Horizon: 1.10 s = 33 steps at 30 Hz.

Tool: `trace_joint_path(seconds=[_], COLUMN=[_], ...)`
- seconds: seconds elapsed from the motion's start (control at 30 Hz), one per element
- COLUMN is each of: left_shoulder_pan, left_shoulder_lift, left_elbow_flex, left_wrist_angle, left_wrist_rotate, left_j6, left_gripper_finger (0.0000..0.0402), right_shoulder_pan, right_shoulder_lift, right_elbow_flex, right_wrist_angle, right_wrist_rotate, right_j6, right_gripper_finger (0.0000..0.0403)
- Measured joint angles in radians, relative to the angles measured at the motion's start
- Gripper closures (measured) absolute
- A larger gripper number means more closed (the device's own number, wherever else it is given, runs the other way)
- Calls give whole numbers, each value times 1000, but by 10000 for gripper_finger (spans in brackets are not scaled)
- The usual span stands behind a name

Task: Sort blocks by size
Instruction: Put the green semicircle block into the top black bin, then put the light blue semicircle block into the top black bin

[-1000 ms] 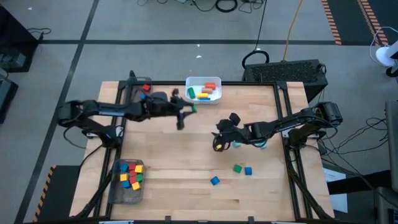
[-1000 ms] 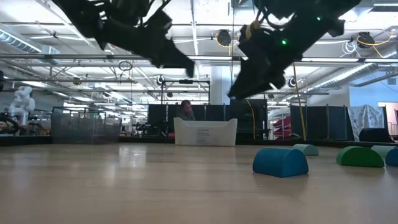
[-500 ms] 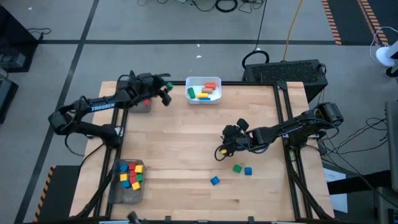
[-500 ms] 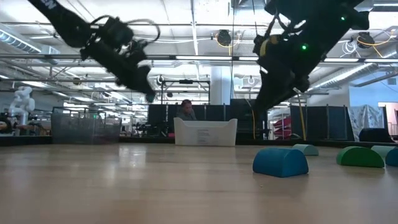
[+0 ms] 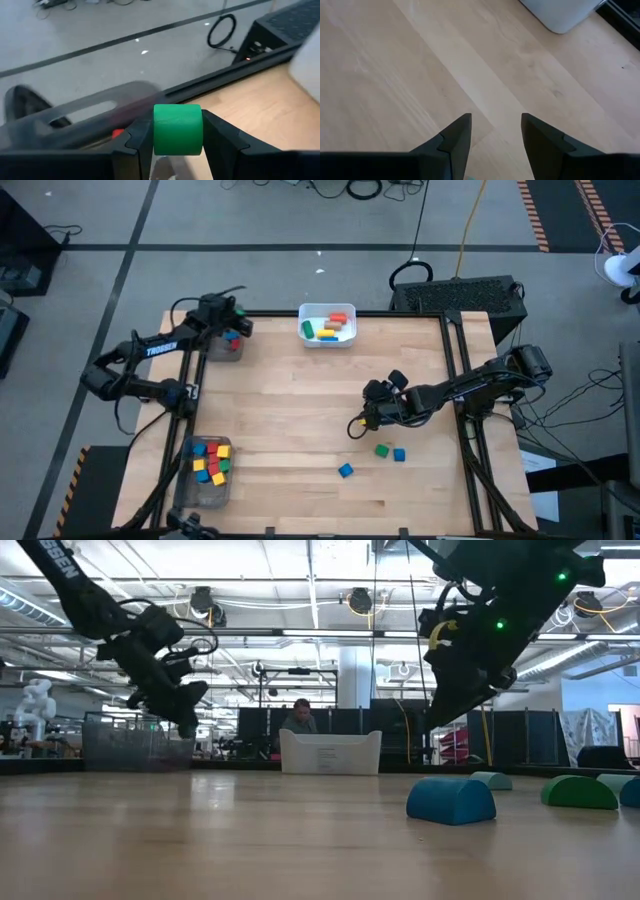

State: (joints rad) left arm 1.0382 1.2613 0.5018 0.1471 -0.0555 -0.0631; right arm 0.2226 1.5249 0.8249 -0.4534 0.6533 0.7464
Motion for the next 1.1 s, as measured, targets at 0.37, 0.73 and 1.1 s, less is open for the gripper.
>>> trace_joint_path(seconds=[0.37,0.73,1.1], left_shoulder_pan=[52,54,32], left_shoulder_lift=[0,0,-14], left_elbow_flex=[-18,-18,27], left_wrist_angle=[-5,-7,-2], left_wrist_rotate=[-14,-39,121], left_j6=[0,23,42], left_gripper_finger=[241,215,213], right_shoulder_pan=[0,-8,9], right_shoulder_lift=[0,-3,-155], right_elbow_flex=[0,1,1], right_wrist_angle=[33,-63,-314], right_wrist_rotate=[-3,-81,-272], right_j6=[-78,-171,-87], right_gripper_finger=[245,245,245])
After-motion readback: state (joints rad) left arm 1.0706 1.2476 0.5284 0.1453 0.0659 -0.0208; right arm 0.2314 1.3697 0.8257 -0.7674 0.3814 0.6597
